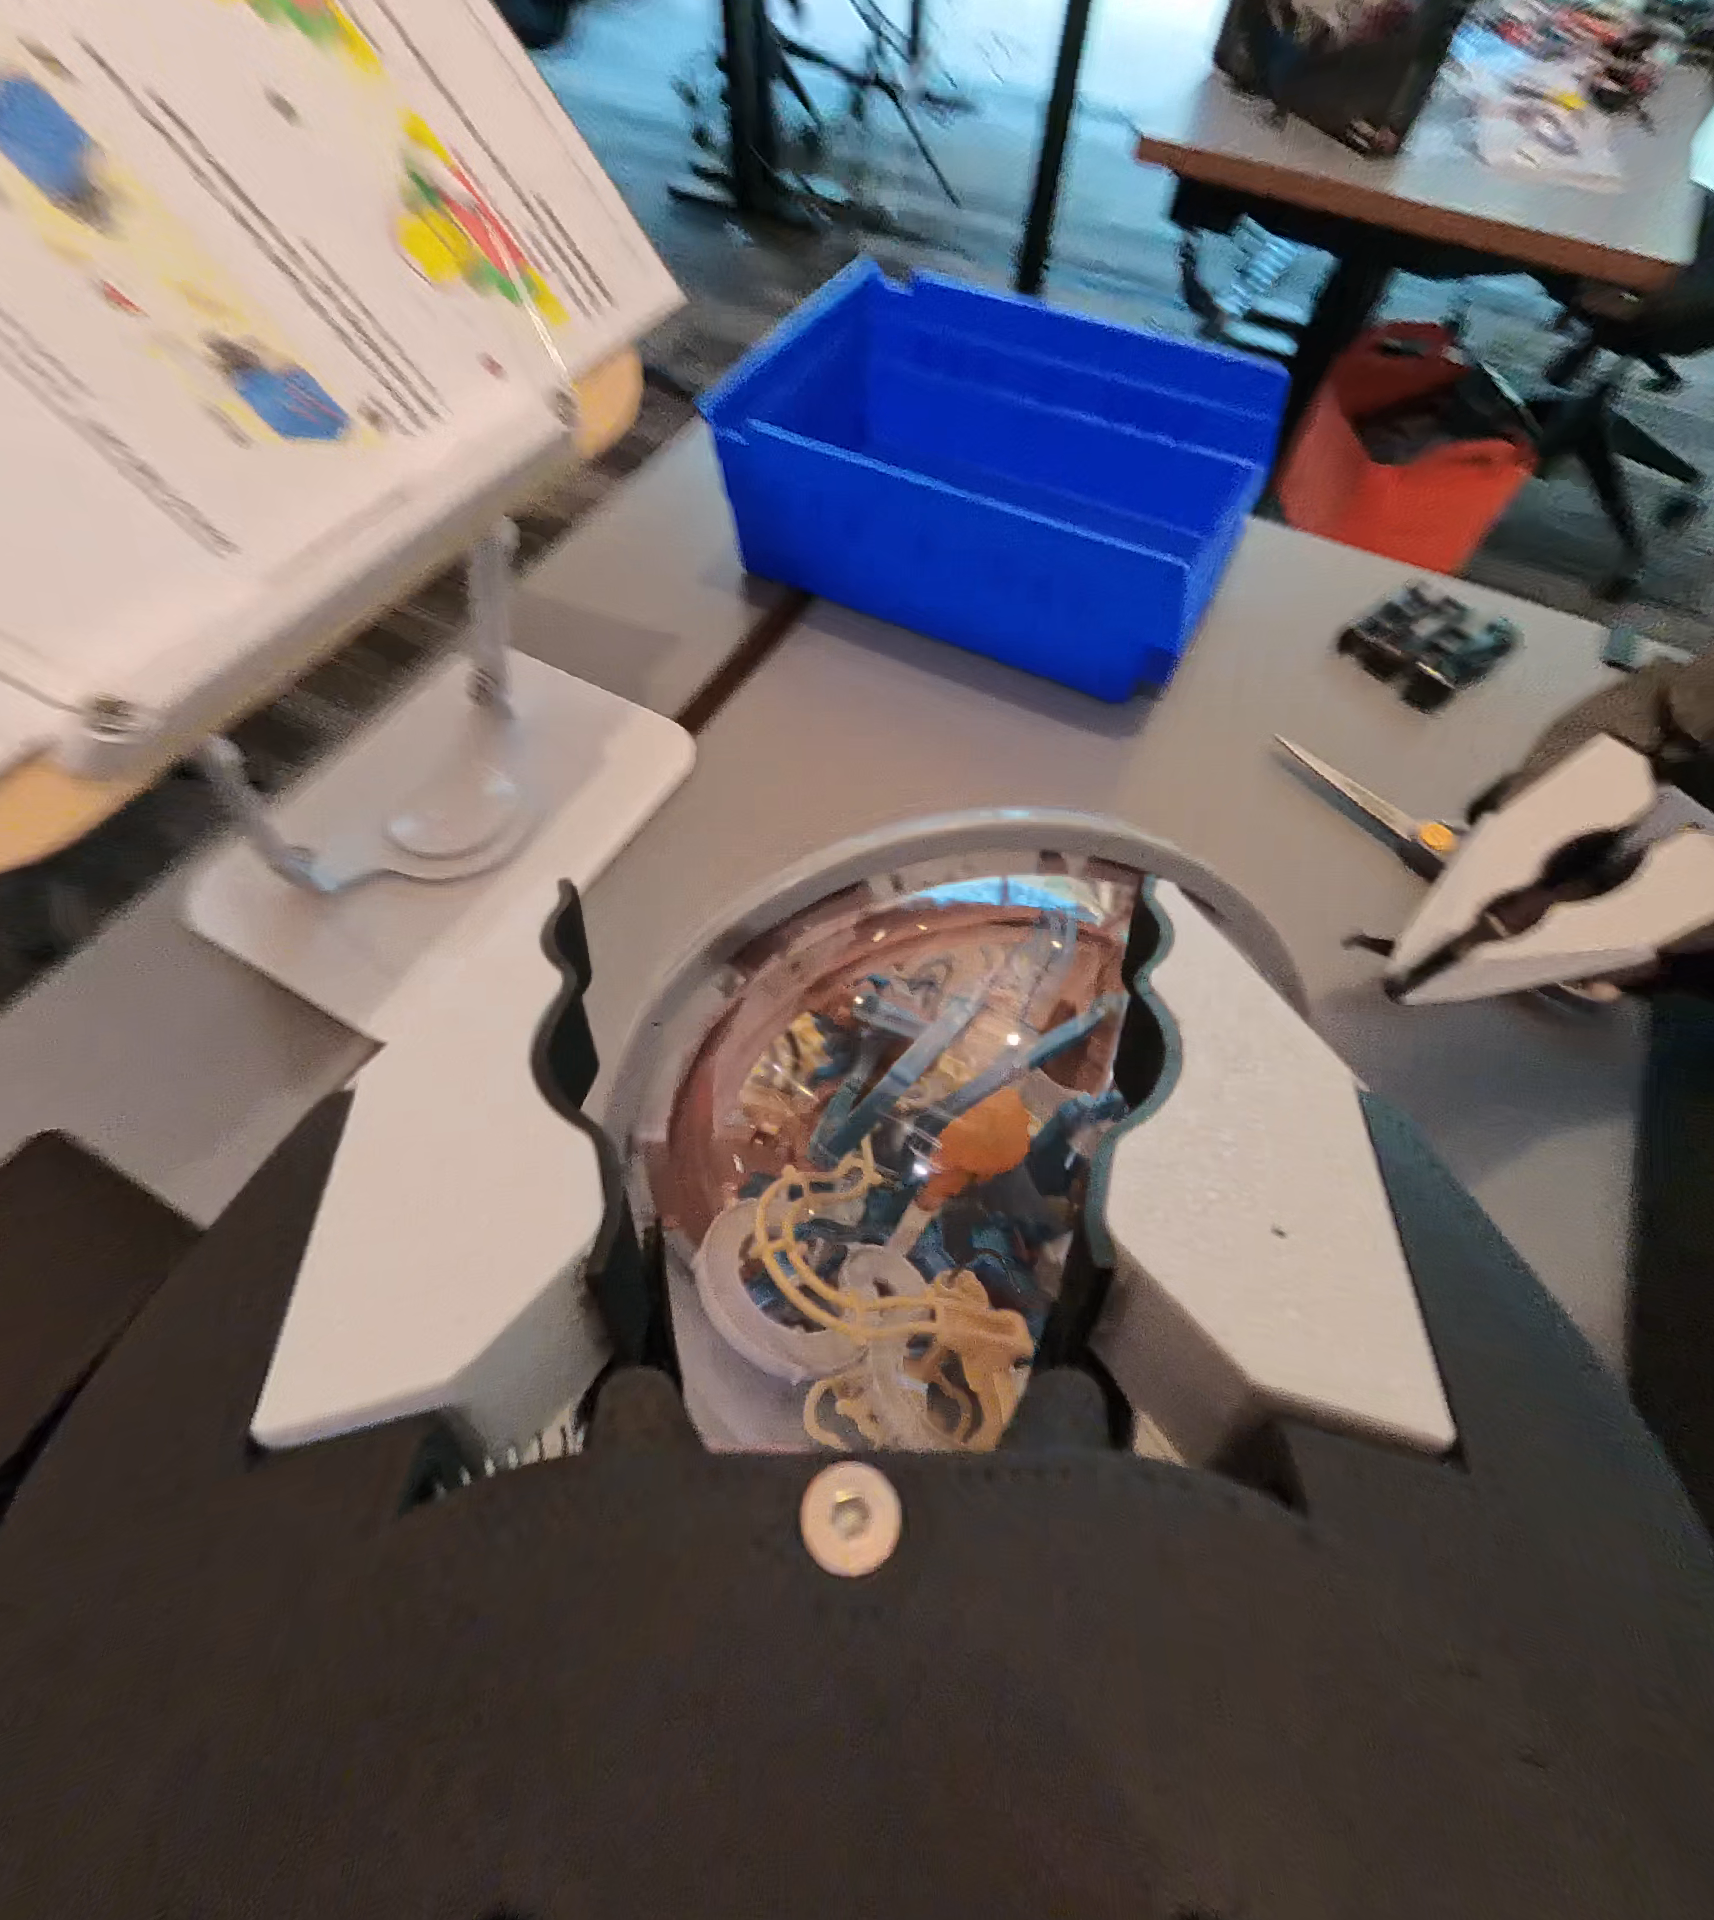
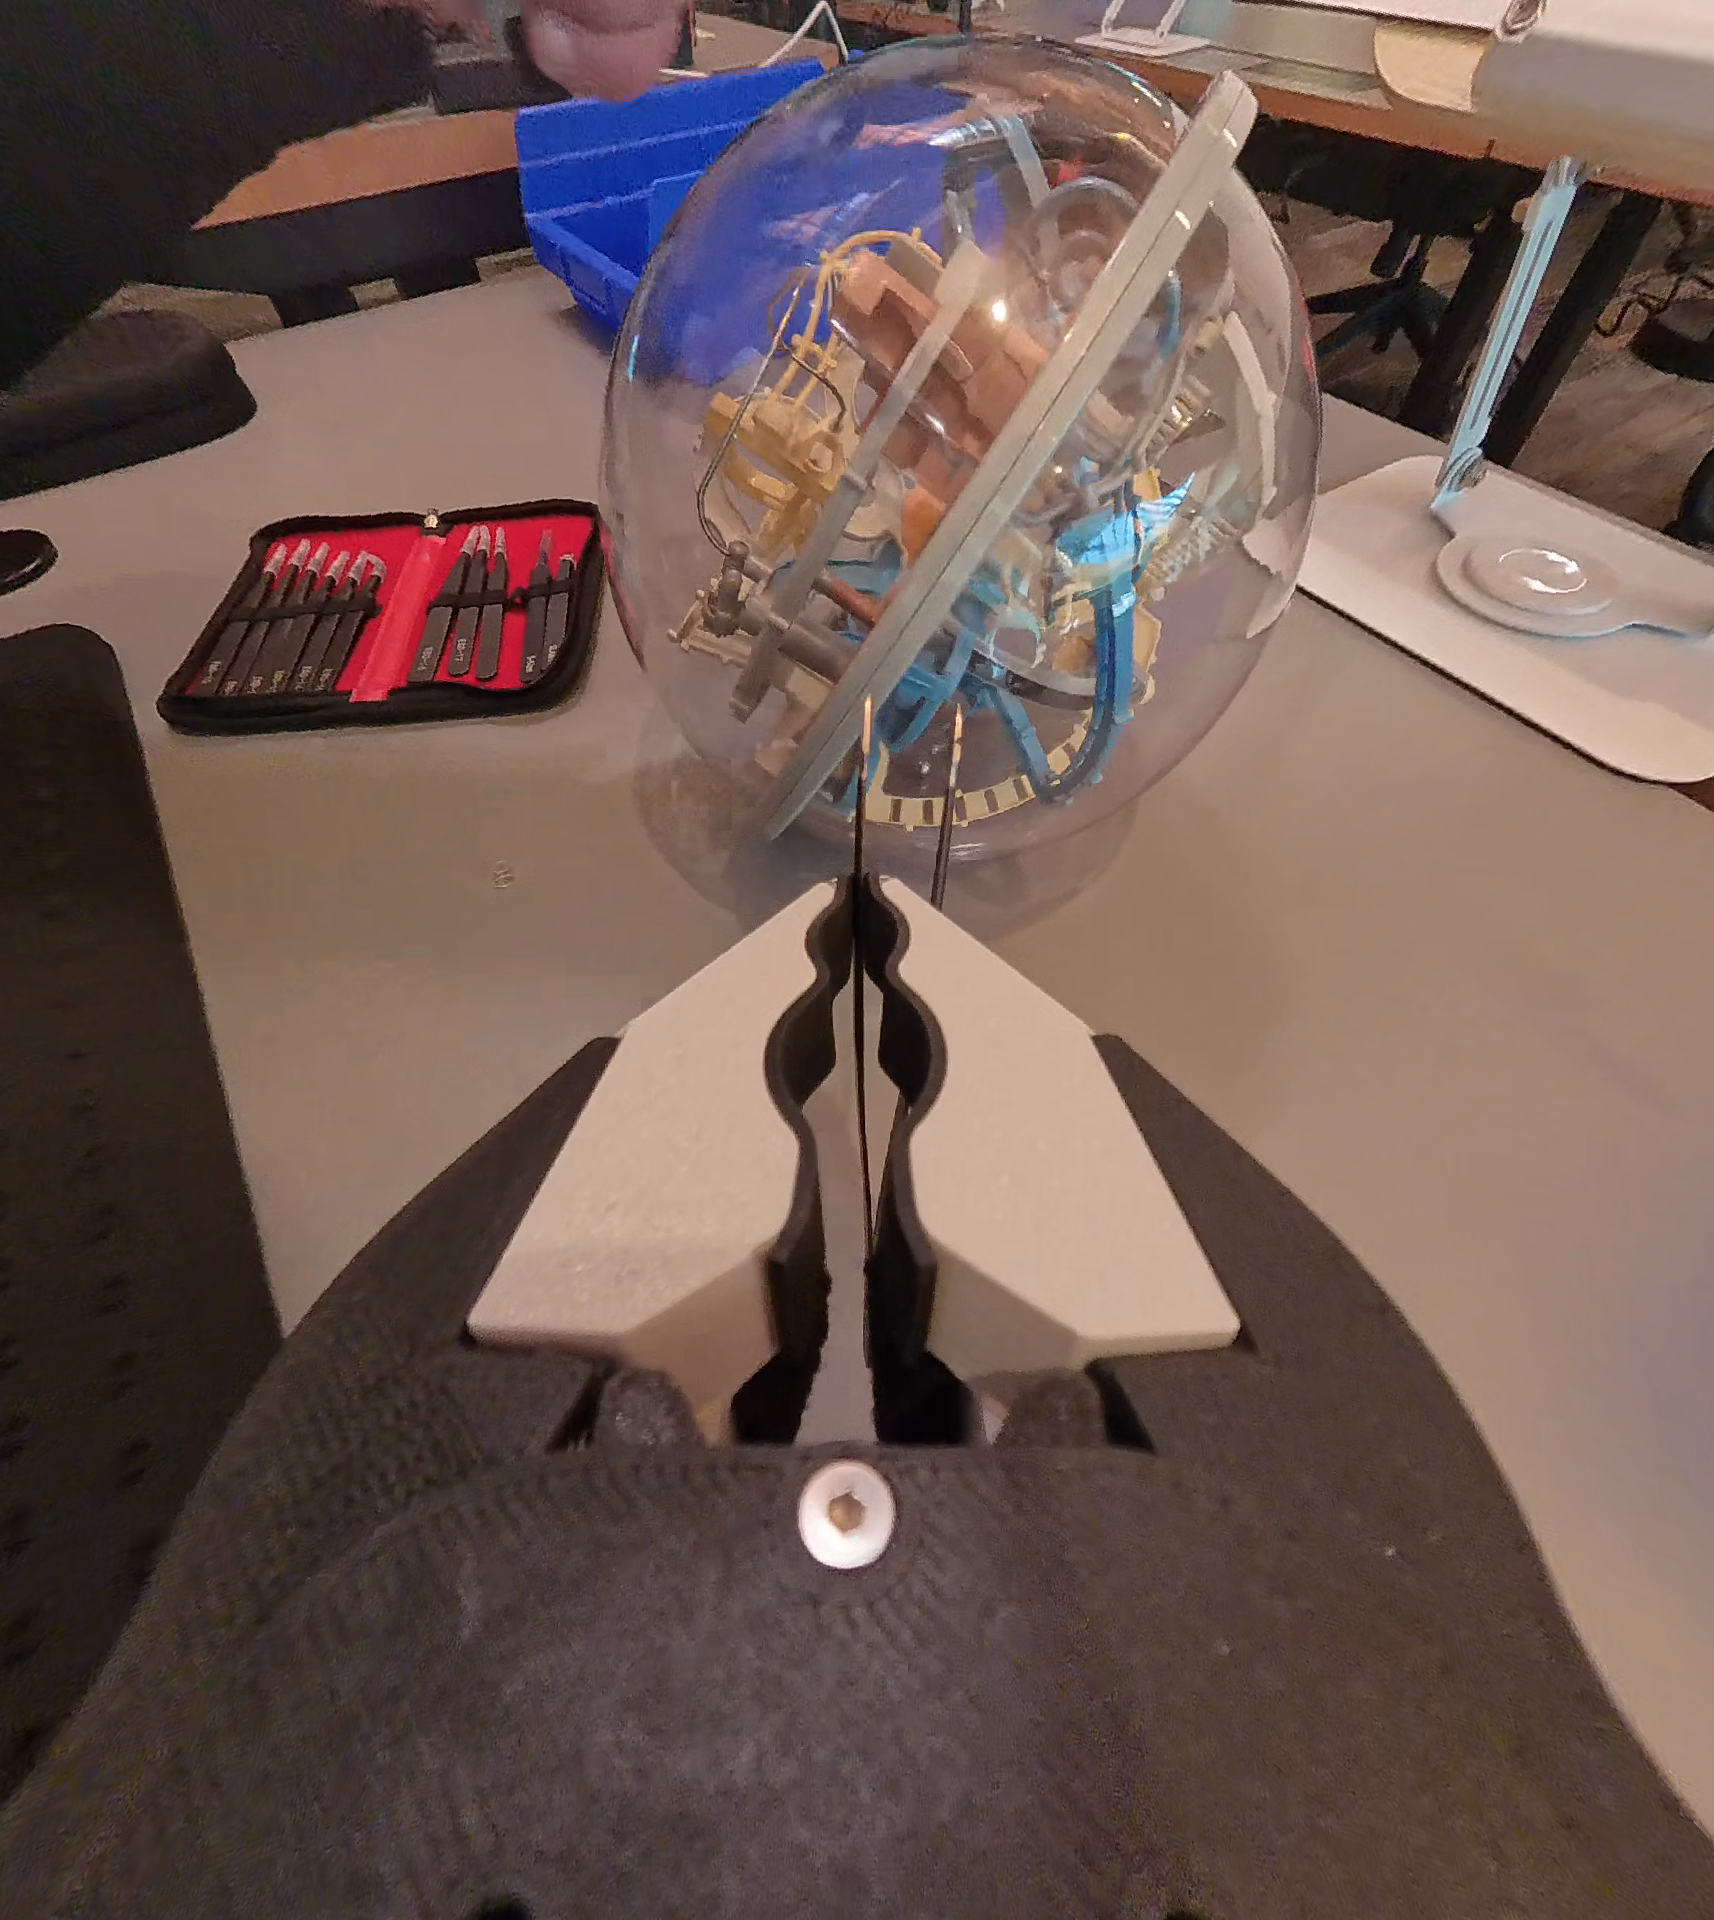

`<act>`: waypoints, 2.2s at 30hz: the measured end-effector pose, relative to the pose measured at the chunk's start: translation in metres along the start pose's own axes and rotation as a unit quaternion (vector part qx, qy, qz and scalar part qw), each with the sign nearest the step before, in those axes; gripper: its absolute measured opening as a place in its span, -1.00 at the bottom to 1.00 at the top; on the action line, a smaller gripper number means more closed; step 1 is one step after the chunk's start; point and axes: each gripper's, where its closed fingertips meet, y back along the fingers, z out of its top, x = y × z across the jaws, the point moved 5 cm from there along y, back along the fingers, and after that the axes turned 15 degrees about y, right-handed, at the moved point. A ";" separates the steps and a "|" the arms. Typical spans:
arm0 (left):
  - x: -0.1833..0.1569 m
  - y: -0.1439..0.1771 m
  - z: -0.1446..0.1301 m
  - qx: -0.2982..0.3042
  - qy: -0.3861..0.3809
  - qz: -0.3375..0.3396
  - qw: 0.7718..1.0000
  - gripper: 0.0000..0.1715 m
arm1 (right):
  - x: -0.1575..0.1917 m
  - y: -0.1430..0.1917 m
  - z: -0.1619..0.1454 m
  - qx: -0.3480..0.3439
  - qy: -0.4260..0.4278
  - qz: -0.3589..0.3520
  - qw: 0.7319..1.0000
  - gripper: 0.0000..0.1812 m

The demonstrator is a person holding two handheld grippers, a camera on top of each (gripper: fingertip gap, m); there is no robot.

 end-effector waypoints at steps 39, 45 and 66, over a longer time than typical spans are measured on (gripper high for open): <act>-0.088 0.028 -0.087 0.019 -0.037 -0.135 0.990 0.34 | 0.033 0.032 -0.015 0.017 -0.071 0.175 0.982 -1.00; -0.097 0.032 -0.094 0.014 -0.032 -0.143 0.989 0.33 | 0.042 0.037 -0.022 0.038 -0.080 0.201 0.976 -1.00; -0.115 0.039 -0.100 0.000 -0.056 -0.116 0.992 0.34 | 0.043 0.040 -0.016 0.149 -0.003 0.235 0.960 -1.00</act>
